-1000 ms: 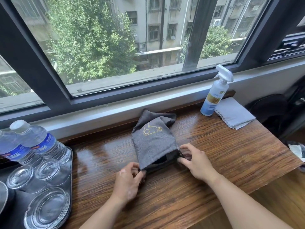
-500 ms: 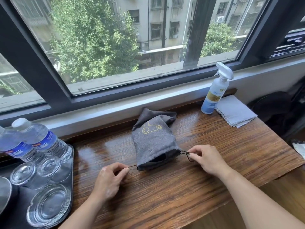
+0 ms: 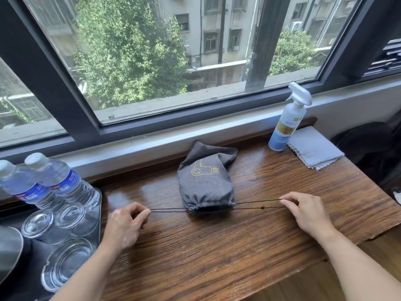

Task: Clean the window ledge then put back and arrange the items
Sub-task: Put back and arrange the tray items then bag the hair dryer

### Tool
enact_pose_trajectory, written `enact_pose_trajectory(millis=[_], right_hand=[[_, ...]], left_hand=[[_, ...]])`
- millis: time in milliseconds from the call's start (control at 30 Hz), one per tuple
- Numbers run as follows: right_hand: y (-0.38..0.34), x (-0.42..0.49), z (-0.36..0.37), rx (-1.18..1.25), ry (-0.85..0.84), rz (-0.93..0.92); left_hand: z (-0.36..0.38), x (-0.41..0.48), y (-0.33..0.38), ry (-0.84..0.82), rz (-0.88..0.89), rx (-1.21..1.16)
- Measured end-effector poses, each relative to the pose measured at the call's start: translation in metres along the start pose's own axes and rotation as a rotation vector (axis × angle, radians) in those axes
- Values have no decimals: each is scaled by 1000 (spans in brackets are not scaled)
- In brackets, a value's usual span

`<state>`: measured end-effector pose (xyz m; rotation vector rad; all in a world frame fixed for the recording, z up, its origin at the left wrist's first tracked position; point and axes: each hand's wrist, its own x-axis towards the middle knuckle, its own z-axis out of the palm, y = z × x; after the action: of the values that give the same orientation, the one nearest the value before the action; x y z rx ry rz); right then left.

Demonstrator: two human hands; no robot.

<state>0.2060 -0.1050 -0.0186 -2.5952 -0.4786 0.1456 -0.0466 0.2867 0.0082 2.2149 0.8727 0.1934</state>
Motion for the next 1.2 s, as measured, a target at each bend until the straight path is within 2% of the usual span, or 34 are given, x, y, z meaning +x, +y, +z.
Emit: enact_pose_trajectory(millis=[167,267,400,500,667,867,1033,1133,1200], right_hand=[[2,-2,-9,46,88,34],[-1,-10,-7,18,74,55],[-17,-7,-14,39,-158,18],[-45,-9,-17,159,-248,-84],[-96,-17,22,92,-363,-238],[-100,-19,58,-8,-268,-212],[-93,-20,42,253,-282,-148],[-95,-23,39,377,-302,-85],[-94,-23,42,344,-253,-78]], left_hand=[[-5,-4,-9,15,-6,-23],[-4,-8,-12,-30,-20,3],[-4,-7,-11,-142,-25,164],[5,-9,5,-135,73,281],[52,-12,41,-200,271,209],[84,-11,53,-121,109,103],[81,-10,42,-224,37,-39],[77,-6,39,-139,37,-18],[73,-5,42,-97,58,1]])
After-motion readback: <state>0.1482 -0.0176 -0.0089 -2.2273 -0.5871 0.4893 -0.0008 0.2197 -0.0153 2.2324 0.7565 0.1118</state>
